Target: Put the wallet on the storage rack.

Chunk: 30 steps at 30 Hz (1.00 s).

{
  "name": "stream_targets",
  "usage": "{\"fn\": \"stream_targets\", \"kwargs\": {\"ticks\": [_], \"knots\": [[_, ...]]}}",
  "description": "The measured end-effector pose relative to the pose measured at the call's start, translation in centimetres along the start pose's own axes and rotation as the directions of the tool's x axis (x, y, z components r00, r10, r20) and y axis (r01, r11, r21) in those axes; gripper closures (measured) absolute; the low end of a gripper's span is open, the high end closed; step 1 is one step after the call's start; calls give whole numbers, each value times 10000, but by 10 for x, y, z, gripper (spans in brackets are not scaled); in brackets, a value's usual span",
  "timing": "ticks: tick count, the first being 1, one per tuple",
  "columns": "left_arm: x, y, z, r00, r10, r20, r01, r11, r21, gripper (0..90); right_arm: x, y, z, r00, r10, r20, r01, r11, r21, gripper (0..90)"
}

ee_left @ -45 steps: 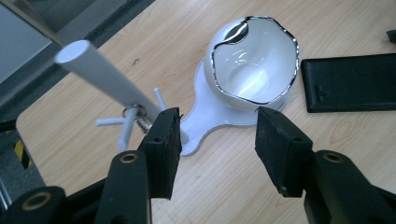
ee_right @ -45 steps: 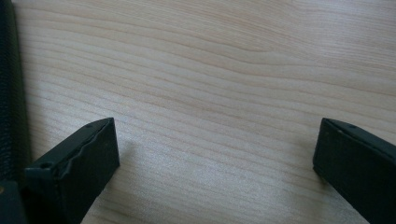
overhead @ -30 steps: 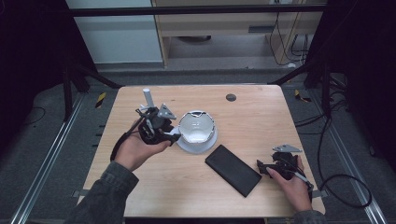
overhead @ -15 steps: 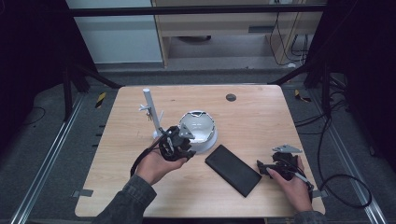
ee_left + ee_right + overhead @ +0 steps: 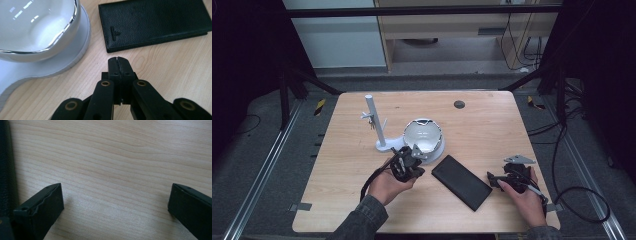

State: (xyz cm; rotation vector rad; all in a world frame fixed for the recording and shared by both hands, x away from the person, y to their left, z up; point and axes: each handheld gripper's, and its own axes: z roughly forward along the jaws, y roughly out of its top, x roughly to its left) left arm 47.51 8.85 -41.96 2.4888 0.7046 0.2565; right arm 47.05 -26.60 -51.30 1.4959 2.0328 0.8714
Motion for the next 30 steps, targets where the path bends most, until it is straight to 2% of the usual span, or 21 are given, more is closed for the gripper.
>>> {"fn": "stream_targets", "kwargs": {"ticks": [4, 7, 12, 17, 30], "knots": [[-1, -1, 16, 10000, -10, 4, 9, 9998, 223, 900, 0, 0, 0, 10000, 7, 1, -7, 10000, -2, 5], [-1, 0, 29, 9995, 230, -234, -220, 9989, 424, 900, 0, 0, 0, 10000, -7, -5, 7, 10000, 8, 5], [6, -1, 47, 9993, 115, -358, -96, 9985, 532, 900, 0, -1, -1, 10000, 8, -28, -8, 10000, 5, 6], [13, 1, 54, 9998, 33, -201, -21, 9981, 610, 899, 0, -1, -1, 10000, 10, -29, -10, 10000, 8, 6], [13, 3, 64, 9992, 377, -129, -362, 9942, 1011, 885, 0, -1, -1, 10000, -3, -7, 3, 10000, 0, 6]]}}
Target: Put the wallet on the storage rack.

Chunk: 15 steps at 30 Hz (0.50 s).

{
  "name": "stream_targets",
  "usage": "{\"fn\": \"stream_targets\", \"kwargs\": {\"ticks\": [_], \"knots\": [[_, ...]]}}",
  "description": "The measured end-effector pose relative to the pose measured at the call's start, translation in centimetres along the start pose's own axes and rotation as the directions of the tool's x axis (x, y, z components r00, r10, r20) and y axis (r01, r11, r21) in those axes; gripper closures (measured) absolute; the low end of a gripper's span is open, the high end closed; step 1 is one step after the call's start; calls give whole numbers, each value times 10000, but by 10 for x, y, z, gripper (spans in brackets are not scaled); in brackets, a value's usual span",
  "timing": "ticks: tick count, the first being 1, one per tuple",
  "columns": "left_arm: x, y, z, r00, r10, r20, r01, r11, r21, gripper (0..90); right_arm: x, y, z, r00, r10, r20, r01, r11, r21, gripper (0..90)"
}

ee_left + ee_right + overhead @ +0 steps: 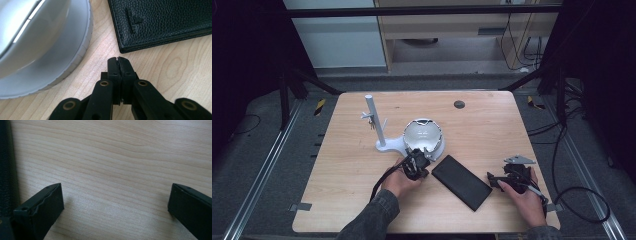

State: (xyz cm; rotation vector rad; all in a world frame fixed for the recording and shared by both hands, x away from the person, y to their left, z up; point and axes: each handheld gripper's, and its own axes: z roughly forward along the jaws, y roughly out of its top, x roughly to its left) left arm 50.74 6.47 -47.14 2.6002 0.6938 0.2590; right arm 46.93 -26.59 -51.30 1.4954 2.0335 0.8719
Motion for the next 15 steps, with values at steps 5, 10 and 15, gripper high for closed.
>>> {"fn": "stream_targets", "kwargs": {"ticks": [5, 10, 15], "knots": [[1, 2, 2, 10000, 37, 6, -37, 10000, -27, 888, 0, 0, 0, 10000, -9, -4, 9, 10000, 5, 6], [1, 4, 3, 9999, 87, 68, -87, 10000, -34, 891, 0, 0, 0, 10000, -11, -5, 11, 10000, 4, 6], [0, 4, 2, 9999, 124, 114, -122, 9998, -175, 889, 0, 0, 0, 10000, 4, -5, -4, 10000, 12, 6]]}}
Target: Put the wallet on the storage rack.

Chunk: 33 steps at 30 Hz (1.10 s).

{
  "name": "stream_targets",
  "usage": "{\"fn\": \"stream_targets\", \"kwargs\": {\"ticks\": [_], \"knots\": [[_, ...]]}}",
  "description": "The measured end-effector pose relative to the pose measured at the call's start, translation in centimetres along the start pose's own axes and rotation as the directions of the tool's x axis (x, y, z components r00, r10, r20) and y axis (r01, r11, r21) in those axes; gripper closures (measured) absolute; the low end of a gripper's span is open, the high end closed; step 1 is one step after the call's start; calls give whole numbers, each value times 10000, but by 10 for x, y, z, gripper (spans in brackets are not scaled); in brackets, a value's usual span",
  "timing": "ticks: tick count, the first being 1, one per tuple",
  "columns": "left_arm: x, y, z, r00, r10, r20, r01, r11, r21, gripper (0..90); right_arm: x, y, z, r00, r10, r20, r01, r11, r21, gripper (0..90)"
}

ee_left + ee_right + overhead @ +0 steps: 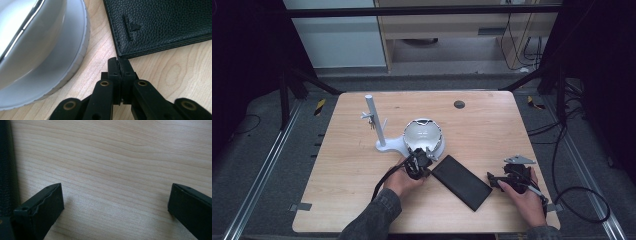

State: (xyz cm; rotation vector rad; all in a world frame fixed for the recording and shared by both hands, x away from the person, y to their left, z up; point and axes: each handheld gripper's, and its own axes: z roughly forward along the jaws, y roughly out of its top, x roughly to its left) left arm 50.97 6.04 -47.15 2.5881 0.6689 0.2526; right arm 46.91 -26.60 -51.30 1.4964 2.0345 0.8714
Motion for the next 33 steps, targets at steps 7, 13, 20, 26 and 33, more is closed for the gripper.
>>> {"fn": "stream_targets", "kwargs": {"ticks": [7, 13, 20, 26, 33], "knots": [[1, -1, -7, 9999, -13, 171, 25, 9977, -674, 893, 0, 0, -1, 10000, -2, -61, 2, 10000, -34, 17], [2, 3, -15, 9984, -143, 549, 227, 9877, -1549, 885, 0, 3, -8, 9997, 104, -208, -105, 9999, -92, 103], [-1, 16, -16, 9945, -90, 1044, 334, 9715, -2348, 882, 15, 29, -49, 9963, -798, -324, 784, 9960, -431, 195], [-7, 27, -13, 9990, 244, 385, -158, 9778, -2087, 888, 33, 46, -74, 9827, -1713, -702, 1706, 9852, -163, 202], [6, 7, -16, 9999, -9, 142, 31, 9880, -1543, 900, 45, 39, -63, 9749, -2012, -953, 2023, 9793, 12, 194]]}}
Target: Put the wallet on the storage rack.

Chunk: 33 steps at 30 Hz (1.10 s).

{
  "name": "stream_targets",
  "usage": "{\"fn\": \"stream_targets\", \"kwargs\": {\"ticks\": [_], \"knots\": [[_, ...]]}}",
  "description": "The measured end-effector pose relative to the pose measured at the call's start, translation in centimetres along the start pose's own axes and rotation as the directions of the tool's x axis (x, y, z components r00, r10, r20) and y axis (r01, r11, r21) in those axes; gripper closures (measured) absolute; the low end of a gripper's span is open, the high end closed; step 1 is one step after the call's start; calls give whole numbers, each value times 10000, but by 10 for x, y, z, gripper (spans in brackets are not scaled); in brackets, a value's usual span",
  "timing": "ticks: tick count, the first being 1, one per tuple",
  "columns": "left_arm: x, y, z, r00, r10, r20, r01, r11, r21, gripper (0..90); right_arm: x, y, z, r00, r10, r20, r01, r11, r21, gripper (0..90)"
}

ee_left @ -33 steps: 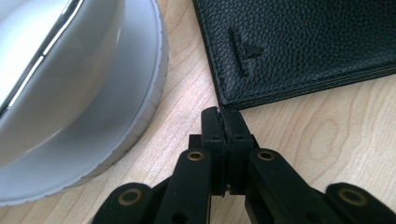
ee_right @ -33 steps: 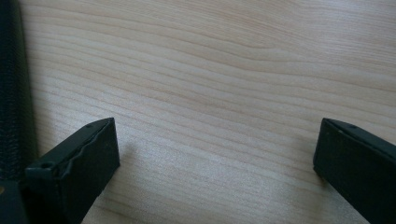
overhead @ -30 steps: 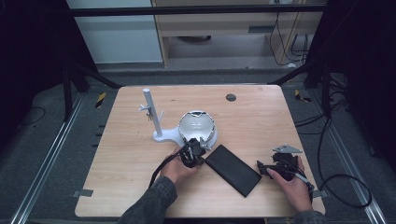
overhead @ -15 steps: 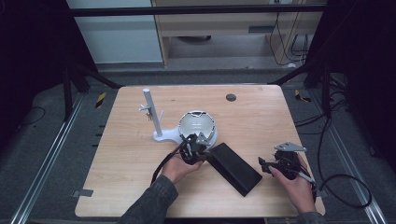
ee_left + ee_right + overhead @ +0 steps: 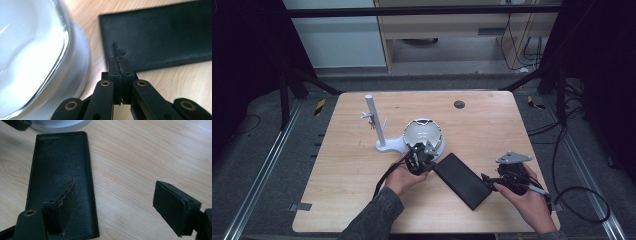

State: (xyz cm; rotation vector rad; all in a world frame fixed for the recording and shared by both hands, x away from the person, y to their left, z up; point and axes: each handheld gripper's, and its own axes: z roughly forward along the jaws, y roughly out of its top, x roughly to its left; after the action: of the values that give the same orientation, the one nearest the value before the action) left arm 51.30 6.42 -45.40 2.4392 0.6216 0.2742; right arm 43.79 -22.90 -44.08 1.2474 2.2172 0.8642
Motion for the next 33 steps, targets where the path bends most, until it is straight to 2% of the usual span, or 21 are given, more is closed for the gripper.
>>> {"fn": "stream_targets", "kwargs": {"ticks": [4, 15, 24, 30, 33], "knots": [[3, -4, 2, 9999, 19, -166, -14, 9996, 273, 900, 1, -2, 3, 10000, 7, -11, -7, 10000, -2, 193], [2, -7, 22, 9970, 278, -729, -219, 9965, 808, 900, -4, -5, 1, 10000, 64, -40, -64, 10000, -57, 184], [2, -7, 27, 9963, 341, -784, -274, 9960, 848, 900, -8, -9, -2, 9999, 146, -41, -146, 9999, -85, 181], [2, -8, 23, 9986, 121, -521, -88, 9980, 626, 900, -7, -7, -3, 9999, 127, -79, -128, 9998, -122, 181], [-1, -8, 22, 9977, 323, -600, -282, 9973, 682, 900, -5, -6, -2, 9999, 6, -108, -7, 9999, -101, 181]]}}
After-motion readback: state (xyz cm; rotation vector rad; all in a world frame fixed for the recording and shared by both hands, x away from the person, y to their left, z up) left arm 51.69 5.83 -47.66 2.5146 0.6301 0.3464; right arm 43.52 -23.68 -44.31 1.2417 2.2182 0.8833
